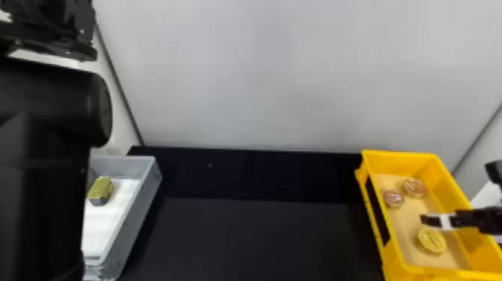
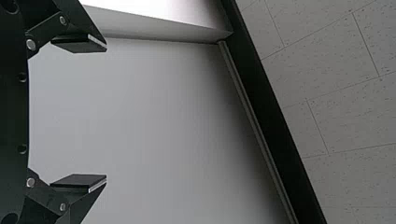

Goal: Pick up the round yellow can and place it in the yellow rectangular box

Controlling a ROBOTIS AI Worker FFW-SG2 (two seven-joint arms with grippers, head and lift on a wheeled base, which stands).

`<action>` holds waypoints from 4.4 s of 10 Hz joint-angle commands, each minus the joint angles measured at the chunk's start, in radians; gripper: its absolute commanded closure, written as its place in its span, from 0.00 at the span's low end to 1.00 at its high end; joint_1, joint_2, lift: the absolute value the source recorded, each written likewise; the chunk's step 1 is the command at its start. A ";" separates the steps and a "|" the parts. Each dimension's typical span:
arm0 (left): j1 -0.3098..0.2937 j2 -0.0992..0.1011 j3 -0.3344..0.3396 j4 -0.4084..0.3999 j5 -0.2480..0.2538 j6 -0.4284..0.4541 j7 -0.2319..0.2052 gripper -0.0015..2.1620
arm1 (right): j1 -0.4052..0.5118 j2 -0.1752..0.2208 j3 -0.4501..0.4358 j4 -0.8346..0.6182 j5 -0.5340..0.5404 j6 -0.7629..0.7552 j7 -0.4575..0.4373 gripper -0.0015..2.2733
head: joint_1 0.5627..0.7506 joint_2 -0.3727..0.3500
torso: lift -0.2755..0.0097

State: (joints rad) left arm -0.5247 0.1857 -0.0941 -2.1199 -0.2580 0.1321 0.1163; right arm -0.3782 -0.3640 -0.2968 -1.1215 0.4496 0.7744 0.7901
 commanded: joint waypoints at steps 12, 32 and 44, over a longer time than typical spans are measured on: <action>0.012 0.005 0.022 -0.014 -0.009 0.018 -0.001 0.12 | -0.168 -0.090 0.274 -1.086 -0.167 -0.391 -0.782 0.06 | 0.53 0.59 | 0.93; 0.216 0.025 0.248 -0.161 -0.078 0.047 0.040 0.13 | -0.059 0.177 0.492 -0.997 -0.028 -0.727 -1.123 0.05 | 0.53 0.59 | 0.93; 0.249 0.235 0.343 -0.262 -0.113 0.161 0.042 0.13 | -0.189 -0.062 0.469 -1.135 -0.009 -0.552 -1.137 0.05 | 0.53 0.59 | 0.93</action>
State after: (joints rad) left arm -0.2741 0.4082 0.2542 -2.3824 -0.3726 0.2931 0.1578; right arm -0.5603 -0.4232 0.1615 -2.2608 0.4405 0.2216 -0.3472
